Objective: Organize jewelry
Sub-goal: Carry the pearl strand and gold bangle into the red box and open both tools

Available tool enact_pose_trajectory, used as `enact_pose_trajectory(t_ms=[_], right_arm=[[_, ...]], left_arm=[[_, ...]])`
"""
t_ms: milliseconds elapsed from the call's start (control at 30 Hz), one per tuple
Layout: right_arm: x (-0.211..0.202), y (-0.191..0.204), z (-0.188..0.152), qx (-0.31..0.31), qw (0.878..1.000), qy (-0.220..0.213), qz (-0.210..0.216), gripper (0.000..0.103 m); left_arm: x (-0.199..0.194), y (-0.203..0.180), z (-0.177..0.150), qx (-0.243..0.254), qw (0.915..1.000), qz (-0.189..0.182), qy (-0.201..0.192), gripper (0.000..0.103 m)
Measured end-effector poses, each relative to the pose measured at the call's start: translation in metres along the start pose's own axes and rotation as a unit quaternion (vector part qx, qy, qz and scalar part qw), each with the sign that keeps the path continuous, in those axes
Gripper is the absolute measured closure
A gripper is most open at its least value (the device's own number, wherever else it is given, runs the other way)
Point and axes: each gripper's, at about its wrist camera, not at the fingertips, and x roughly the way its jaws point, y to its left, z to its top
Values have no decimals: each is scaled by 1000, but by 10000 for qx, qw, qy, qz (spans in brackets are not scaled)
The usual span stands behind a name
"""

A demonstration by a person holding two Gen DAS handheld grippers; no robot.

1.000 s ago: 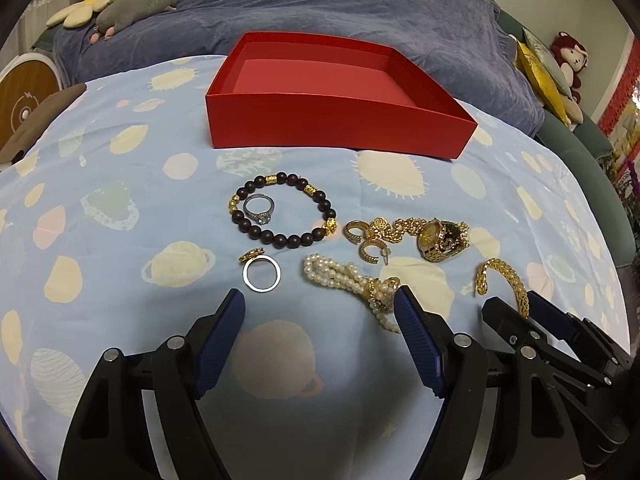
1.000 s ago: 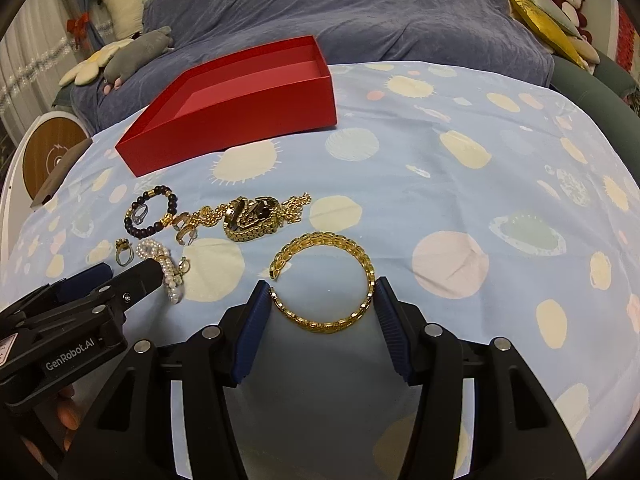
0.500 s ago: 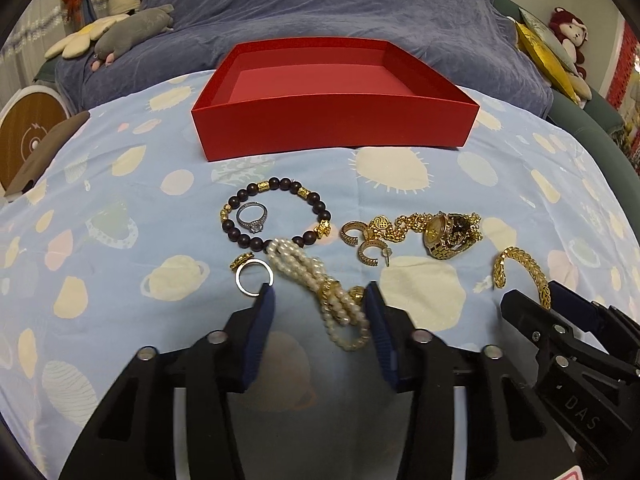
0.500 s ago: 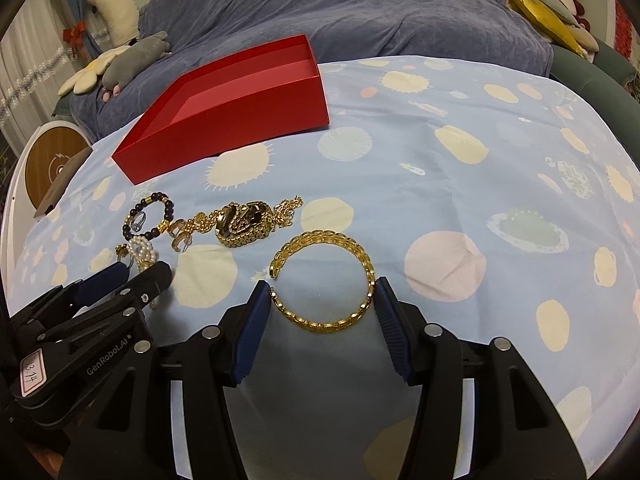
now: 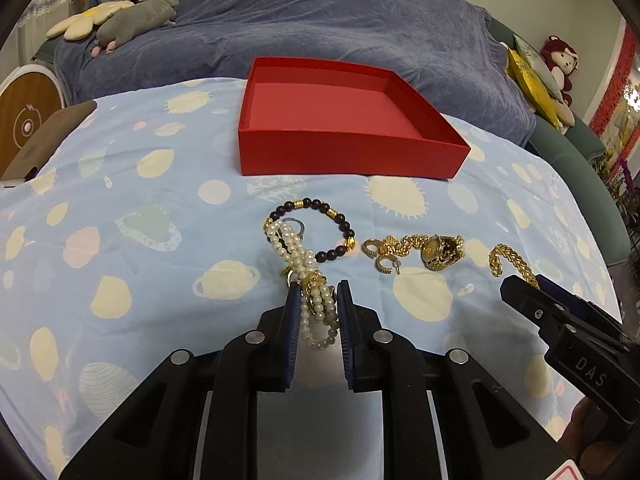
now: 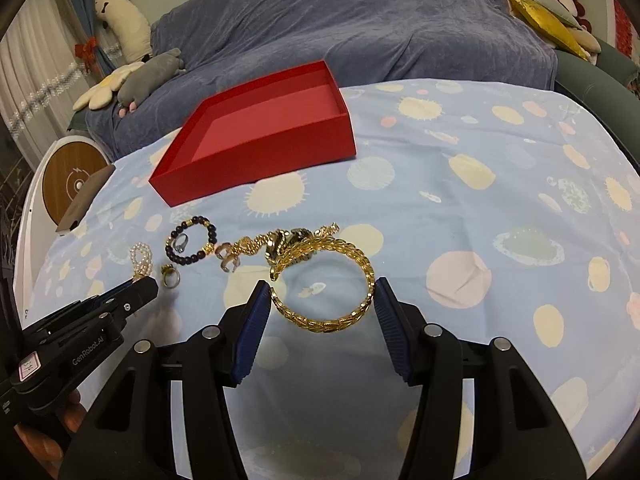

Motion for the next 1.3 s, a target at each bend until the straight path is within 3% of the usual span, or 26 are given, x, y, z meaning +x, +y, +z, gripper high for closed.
enact_pose_trajectory(t_ms=[233, 500, 667, 833, 1200, 1300], right_arm=[[-23, 14, 40, -179, 9991, -280, 253, 51], [10, 24, 128, -374, 9975, -277, 533, 51], [59, 37, 184, -499, 9968, -221, 591, 51], [118, 43, 217, -555, 9967, -34, 589, 51], [213, 37, 249, -490, 9959, 500, 579, 51], [220, 34, 248, -434, 9969, 475, 445, 33]], left_arm=[[-28, 6, 33, 94, 9995, -85, -276, 88], [-23, 8, 119, 218, 9977, -197, -607, 88], [17, 5, 175, 230, 9976, -16, -652, 88], [71, 8, 218, 81, 9989, -50, -460, 88], [159, 7, 259, 67, 9994, 230, -240, 87], [172, 13, 259, -77, 9990, 377, -216, 85]])
